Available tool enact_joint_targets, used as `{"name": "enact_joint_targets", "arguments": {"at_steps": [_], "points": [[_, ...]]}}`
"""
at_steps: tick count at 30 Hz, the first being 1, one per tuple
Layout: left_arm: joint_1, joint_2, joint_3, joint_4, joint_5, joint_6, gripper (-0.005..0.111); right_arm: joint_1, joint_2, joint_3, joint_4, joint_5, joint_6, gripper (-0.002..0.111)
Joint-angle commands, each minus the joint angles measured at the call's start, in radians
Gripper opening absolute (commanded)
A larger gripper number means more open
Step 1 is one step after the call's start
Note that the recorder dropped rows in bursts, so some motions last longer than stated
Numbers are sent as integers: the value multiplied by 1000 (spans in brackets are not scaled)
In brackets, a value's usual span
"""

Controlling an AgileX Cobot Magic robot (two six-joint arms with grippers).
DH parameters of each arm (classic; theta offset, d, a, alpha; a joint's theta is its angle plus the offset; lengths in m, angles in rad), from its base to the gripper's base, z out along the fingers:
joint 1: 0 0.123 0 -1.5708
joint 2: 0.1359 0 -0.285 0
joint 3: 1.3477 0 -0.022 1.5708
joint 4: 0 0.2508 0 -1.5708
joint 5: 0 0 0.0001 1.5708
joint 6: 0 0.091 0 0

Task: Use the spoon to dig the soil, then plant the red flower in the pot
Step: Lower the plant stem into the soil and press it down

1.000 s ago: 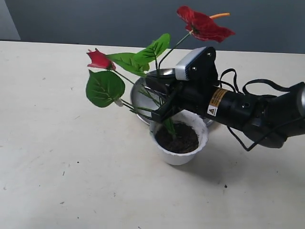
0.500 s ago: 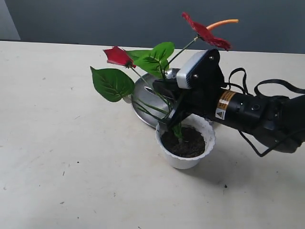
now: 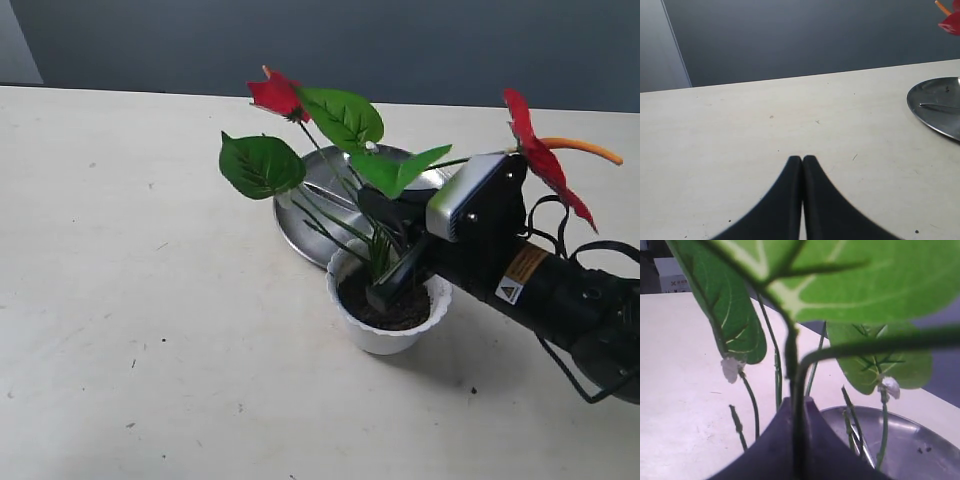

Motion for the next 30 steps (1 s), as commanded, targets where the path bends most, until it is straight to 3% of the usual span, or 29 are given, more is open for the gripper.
{"name": "enact_joint_targets", "arguments": {"at_steps": [1, 10, 23, 30], "points": [[-5, -1, -2, 0, -13, -4, 1, -1, 11, 49, -74, 108, 36, 0], [-5, -1, -2, 0, -13, -4, 1, -1, 9, 60, -121, 124, 115, 0], [-5, -1, -2, 0, -13, -4, 1, -1, 9, 60, -28, 169, 113, 0], [-5, -1, -2, 0, -13, -4, 1, -1, 9, 60, -32, 169, 113, 14]]}}
